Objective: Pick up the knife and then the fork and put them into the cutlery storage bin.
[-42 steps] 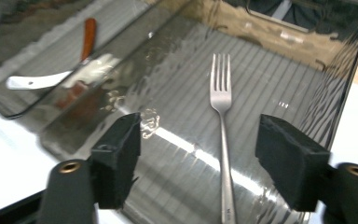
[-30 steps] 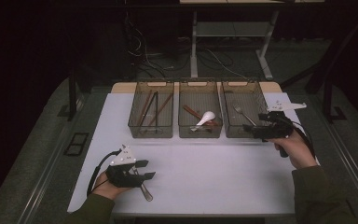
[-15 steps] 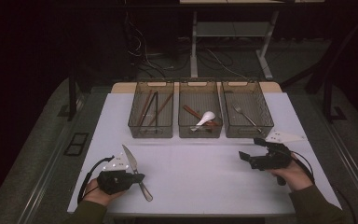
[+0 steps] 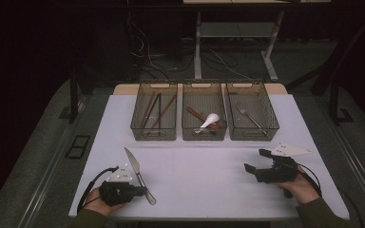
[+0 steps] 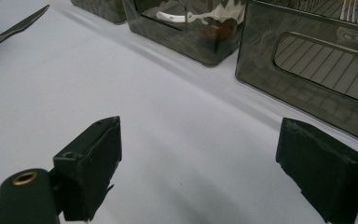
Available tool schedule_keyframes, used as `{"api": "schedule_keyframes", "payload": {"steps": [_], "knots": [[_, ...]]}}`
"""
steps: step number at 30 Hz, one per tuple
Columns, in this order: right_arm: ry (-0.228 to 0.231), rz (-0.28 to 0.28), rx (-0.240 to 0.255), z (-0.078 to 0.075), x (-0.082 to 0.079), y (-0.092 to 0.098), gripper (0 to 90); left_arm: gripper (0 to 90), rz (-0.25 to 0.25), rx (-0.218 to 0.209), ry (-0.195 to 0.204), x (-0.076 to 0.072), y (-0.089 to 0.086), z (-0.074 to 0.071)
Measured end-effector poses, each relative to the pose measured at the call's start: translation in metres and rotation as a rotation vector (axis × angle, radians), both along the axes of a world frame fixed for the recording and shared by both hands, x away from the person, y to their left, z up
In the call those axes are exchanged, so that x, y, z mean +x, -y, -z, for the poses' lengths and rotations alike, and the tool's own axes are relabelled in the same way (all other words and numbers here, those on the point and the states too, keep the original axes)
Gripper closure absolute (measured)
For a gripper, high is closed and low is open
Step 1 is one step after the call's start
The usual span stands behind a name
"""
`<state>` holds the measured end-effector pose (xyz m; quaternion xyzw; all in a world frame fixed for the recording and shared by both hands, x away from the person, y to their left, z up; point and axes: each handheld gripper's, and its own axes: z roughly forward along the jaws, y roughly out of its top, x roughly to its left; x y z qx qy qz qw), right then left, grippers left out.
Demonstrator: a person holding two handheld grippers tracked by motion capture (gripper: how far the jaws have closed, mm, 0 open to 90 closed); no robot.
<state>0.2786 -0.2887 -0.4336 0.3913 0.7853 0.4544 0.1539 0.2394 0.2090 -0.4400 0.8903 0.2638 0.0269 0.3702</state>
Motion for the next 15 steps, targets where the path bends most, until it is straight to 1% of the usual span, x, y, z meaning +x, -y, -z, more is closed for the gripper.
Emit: {"api": "schedule_keyframes", "payload": {"steps": [2,6,10,13,15], "knots": [[-0.001,0.001,0.003,0.0,0.0,0.0,14.0,89.2,0.003,-0.008,0.001,0.001,0.001,0.001],[-0.003,0.004,0.002,0.0,0.001,0.001,14.0,89.2,0.013,-0.01,0.005,0.003,0.005,0.002],[-0.006,0.001,0.004,0.001,0.001,0.0,14.0,89.2,0.033,-0.008,0.016,0.009,0.012,0.002],[-0.007,-0.007,-0.001,0.001,0.001,-0.001,14.0,89.2,0.047,0.001,0.025,0.015,0.017,0.002],[-0.009,-0.009,-0.001,0.001,0.0,-0.001,14.0,89.3,0.045,0.0,0.029,0.019,0.021,0.002]]}}
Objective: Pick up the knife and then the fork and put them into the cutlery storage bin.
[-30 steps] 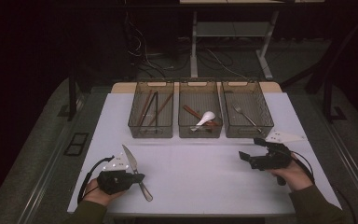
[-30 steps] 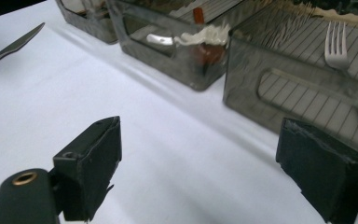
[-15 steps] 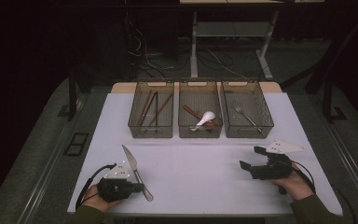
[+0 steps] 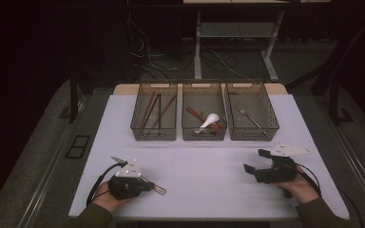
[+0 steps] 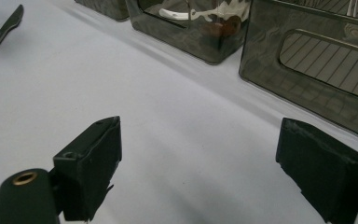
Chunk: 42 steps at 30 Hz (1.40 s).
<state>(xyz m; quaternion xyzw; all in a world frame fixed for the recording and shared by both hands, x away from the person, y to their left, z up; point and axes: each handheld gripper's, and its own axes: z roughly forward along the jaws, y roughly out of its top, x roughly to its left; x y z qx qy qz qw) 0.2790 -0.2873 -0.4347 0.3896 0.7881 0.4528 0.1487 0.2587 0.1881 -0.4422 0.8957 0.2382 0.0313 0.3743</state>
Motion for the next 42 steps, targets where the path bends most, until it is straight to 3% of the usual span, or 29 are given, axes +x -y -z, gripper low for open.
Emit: {"api": "schedule_keyframes", "payload": {"steps": [17,19,23,27,34,36,40,42], "knots": [[-0.005,-0.012,-0.002,0.001,0.0,0.0,14.0,89.3,-0.026,0.017,0.039,0.03,0.019,-0.002],[-0.005,-0.013,-0.003,0.001,0.001,0.0,14.0,89.3,-0.027,-0.003,0.037,0.033,0.023,-0.002],[-0.006,-0.014,-0.004,0.001,0.0,-0.001,14.0,89.3,-0.015,0.022,0.053,0.042,0.034,-0.004],[-0.005,-0.015,-0.002,0.001,0.0,0.0,14.0,89.3,0.027,0.019,0.036,0.039,0.04,-0.004],[-0.005,-0.019,-0.006,0.001,0.0,0.0,14.0,89.3,0.029,0.006,0.04,0.038,0.046,-0.003],[-0.007,-0.018,-0.007,0.001,0.0,-0.001,14.0,89.3,0.055,0.0,0.019,0.038,0.048,-0.003],[-0.007,-0.018,-0.007,0.001,0.0,-0.001,14.0,89.3,0.078,0.033,0.018,0.034,0.052,-0.001],[-0.009,-0.016,-0.006,0.002,0.001,-0.001,14.0,89.4,0.077,0.029,0.019,0.036,0.053,0.0]]}}
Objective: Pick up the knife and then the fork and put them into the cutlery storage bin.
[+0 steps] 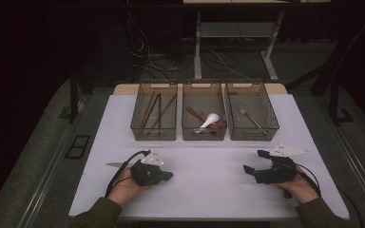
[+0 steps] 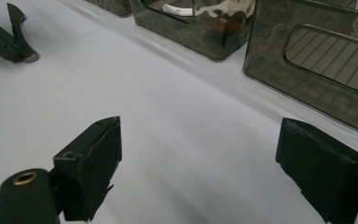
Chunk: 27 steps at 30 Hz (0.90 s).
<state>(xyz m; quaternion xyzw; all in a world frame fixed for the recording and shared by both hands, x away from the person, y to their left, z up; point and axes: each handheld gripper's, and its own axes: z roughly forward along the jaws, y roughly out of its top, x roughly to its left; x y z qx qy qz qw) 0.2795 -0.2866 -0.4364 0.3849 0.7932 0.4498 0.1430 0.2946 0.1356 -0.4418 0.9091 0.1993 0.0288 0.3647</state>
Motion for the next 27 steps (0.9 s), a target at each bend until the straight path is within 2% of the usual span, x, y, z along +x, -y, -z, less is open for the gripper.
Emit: {"api": "schedule_keyframes", "payload": {"steps": [6,16,20,24,27], "knots": [[-0.001,-0.004,-0.003,0.0,0.0,-0.001,14.0,89.3,-0.029,0.004,0.029,0.009,0.004,0.001],[-0.001,-0.006,-0.01,0.001,0.0,-0.001,14.0,89.4,-0.105,0.034,0.08,0.043,0.015,0.001],[-0.004,-0.014,-0.012,0.002,0.0,-0.002,14.0,89.3,-0.123,0.009,0.078,0.049,0.014,-0.001],[-0.006,-0.02,-0.017,0.002,0.0,-0.002,14.0,88.9,-0.117,-0.041,0.062,0.047,0.004,-0.009],[-0.007,-0.023,-0.019,0.002,0.0,-0.002,14.0,75.4,-0.129,-0.059,0.069,0.045,-0.009,-0.017]]}}
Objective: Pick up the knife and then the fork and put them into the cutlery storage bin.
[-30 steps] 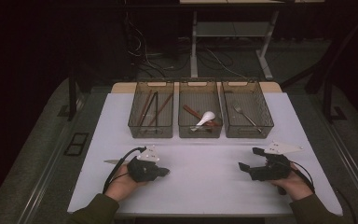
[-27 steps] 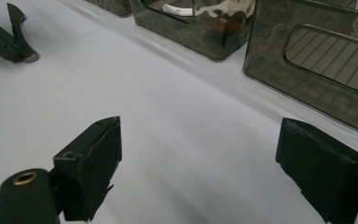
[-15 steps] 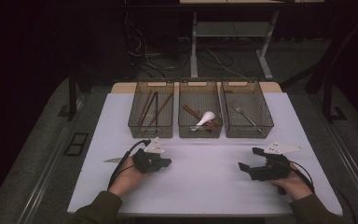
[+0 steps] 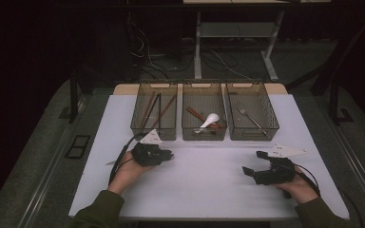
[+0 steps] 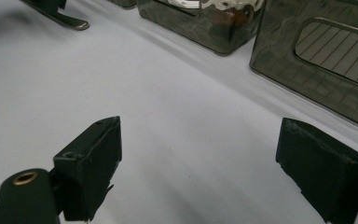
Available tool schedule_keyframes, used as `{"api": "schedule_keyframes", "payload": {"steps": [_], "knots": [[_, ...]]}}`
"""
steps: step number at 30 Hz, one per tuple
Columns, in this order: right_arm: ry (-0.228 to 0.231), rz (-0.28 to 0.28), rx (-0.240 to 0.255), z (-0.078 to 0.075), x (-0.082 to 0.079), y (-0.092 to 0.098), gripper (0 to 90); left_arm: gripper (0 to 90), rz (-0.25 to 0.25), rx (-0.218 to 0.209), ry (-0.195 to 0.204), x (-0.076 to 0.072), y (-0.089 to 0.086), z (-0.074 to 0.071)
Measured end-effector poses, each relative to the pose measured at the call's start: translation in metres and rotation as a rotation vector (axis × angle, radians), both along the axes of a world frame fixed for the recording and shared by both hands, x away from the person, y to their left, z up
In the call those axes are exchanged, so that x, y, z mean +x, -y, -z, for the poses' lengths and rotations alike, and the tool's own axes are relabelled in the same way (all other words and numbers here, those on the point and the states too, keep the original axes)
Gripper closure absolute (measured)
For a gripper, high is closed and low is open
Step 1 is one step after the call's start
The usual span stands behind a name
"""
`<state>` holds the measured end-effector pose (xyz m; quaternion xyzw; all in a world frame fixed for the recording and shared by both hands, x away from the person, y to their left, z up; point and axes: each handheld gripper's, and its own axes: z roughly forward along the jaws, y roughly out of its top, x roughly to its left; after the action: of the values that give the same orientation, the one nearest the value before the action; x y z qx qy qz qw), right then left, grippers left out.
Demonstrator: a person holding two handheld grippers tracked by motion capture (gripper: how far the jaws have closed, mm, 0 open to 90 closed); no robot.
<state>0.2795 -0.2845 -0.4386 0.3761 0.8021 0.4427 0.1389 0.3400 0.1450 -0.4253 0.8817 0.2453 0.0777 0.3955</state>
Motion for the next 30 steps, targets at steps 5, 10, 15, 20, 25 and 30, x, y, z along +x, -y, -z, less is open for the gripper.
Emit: {"api": "schedule_keyframes", "payload": {"steps": [5,10,15,20,25,30], "knots": [[-0.001,-0.007,-0.001,0.0,0.0,0.0,14.0,61.2,-0.023,-0.006,0.011,-0.001,-0.03,-0.005],[0.0,-0.014,-0.003,0.001,0.0,0.0,14.0,57.0,-0.037,0.003,0.007,-0.001,-0.055,0.0],[-0.004,-0.016,-0.005,0.001,0.001,0.0,14.0,57.1,-0.037,0.023,0.009,0.0,-0.062,0.004],[-0.004,-0.02,-0.007,0.001,0.001,0.0,14.0,59.6,0.009,0.046,0.006,0.003,-0.059,0.011],[-0.004,-0.022,-0.006,0.001,0.001,0.0,14.0,65.3,0.053,0.089,-0.016,0.007,-0.056,0.018],[-0.005,-0.024,-0.006,0.001,0.001,0.0,14.0,73.3,0.062,0.09,-0.022,0.005,-0.055,0.018]]}}
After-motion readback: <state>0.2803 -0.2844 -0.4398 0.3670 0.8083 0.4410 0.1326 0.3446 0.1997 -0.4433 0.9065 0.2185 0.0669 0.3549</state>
